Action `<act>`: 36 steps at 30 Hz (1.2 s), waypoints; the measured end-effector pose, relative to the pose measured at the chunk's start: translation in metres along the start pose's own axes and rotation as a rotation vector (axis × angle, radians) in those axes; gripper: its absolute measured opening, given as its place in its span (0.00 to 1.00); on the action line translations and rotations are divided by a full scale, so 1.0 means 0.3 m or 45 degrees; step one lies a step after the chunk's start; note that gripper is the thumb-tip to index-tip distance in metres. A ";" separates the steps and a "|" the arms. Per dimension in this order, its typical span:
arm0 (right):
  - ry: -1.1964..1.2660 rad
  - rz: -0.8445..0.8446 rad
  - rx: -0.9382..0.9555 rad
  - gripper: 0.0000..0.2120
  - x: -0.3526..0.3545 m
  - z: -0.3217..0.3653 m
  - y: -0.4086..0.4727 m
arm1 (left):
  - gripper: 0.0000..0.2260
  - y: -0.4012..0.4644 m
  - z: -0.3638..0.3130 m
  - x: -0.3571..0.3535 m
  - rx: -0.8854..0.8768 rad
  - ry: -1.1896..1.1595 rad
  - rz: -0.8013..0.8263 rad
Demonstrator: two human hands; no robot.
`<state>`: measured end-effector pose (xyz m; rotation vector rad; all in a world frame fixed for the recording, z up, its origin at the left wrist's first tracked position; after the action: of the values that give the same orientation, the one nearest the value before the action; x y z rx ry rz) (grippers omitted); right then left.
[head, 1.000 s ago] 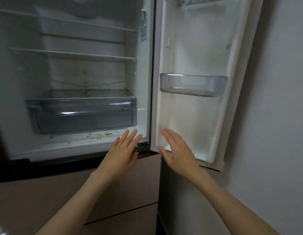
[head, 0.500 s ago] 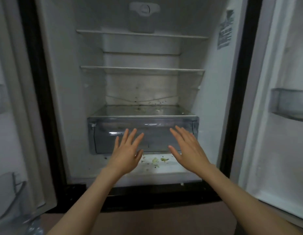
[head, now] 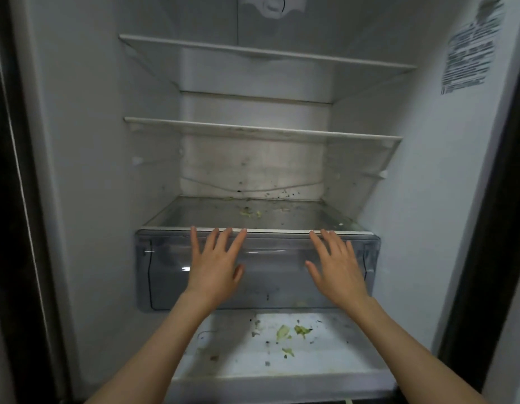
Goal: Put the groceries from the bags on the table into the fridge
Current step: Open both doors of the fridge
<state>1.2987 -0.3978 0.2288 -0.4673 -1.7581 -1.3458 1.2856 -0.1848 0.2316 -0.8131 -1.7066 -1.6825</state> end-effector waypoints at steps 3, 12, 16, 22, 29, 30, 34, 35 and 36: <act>-0.050 -0.154 -0.021 0.26 -0.004 0.002 0.002 | 0.30 0.013 -0.028 0.012 0.046 -0.012 0.036; -0.084 -0.406 -0.033 0.22 0.076 0.019 -0.075 | 0.24 -0.078 -0.040 0.100 0.094 -0.053 -0.199; -0.083 -0.465 -0.014 0.21 0.123 0.029 -0.104 | 0.20 -0.111 -0.041 0.150 0.131 -0.068 -0.220; -0.087 -0.568 -0.012 0.18 0.186 0.045 -0.148 | 0.21 -0.166 -0.047 0.211 0.197 -0.101 -0.218; -0.035 -0.673 -0.004 0.18 0.238 0.065 -0.238 | 0.20 -0.266 -0.056 0.272 0.208 -0.176 -0.252; -0.028 -0.675 -0.004 0.18 0.242 0.067 -0.241 | 0.20 -0.269 -0.058 0.273 0.206 -0.176 -0.249; -0.040 -0.686 0.021 0.17 0.255 0.069 -0.248 | 0.20 -0.276 -0.055 0.277 0.191 -0.195 -0.243; -0.052 -0.691 0.028 0.17 0.259 0.071 -0.252 | 0.20 -0.280 -0.054 0.282 0.192 -0.210 -0.249; -0.070 -0.697 0.035 0.17 0.264 0.074 -0.257 | 0.20 -0.285 -0.055 0.288 0.193 -0.224 -0.257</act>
<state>1.1893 -0.4200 0.2448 0.0036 -2.0336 -1.6855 1.1645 -0.2007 0.2449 -0.7575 -2.0703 -1.6247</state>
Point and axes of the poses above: each hand's wrist, its own y-axis towards the middle knuckle, its own x-axis out of the back of the hand, z = x × y, the point moved 7 cm from there along y, towards the middle knuckle, and after that the axes turned 12 degrees about x, right-handed, at the moved point
